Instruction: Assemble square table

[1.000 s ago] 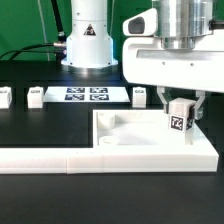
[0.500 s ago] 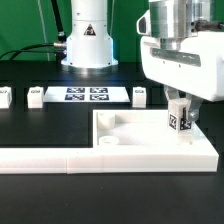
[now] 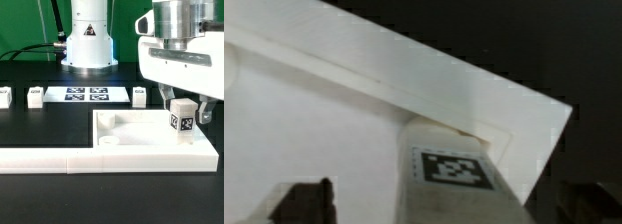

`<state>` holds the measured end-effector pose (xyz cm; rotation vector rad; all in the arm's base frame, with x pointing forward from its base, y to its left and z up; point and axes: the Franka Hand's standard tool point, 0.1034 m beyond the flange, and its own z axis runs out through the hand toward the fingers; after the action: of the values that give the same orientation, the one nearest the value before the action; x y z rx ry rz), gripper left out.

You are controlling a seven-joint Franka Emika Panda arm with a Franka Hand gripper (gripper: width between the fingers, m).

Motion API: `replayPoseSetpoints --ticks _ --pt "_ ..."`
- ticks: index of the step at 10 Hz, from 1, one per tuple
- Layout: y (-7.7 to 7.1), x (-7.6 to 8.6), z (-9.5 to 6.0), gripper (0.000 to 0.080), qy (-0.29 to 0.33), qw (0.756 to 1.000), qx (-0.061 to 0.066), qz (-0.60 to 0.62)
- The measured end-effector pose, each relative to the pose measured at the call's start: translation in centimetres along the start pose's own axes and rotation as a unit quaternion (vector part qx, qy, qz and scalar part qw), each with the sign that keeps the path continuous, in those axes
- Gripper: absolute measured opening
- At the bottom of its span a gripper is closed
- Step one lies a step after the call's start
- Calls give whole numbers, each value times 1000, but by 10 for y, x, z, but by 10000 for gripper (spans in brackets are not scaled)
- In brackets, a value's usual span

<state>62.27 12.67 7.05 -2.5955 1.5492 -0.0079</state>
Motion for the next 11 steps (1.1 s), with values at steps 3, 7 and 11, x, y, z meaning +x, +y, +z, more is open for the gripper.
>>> replayPoseSetpoints --ticks 3,7,11 --pt "-2 0 -1 647 2 982 3 -190" --pt "-5 1 -3 649 8 938 0 -345" --pt "-4 4 -4 649 14 887 -7 -462"
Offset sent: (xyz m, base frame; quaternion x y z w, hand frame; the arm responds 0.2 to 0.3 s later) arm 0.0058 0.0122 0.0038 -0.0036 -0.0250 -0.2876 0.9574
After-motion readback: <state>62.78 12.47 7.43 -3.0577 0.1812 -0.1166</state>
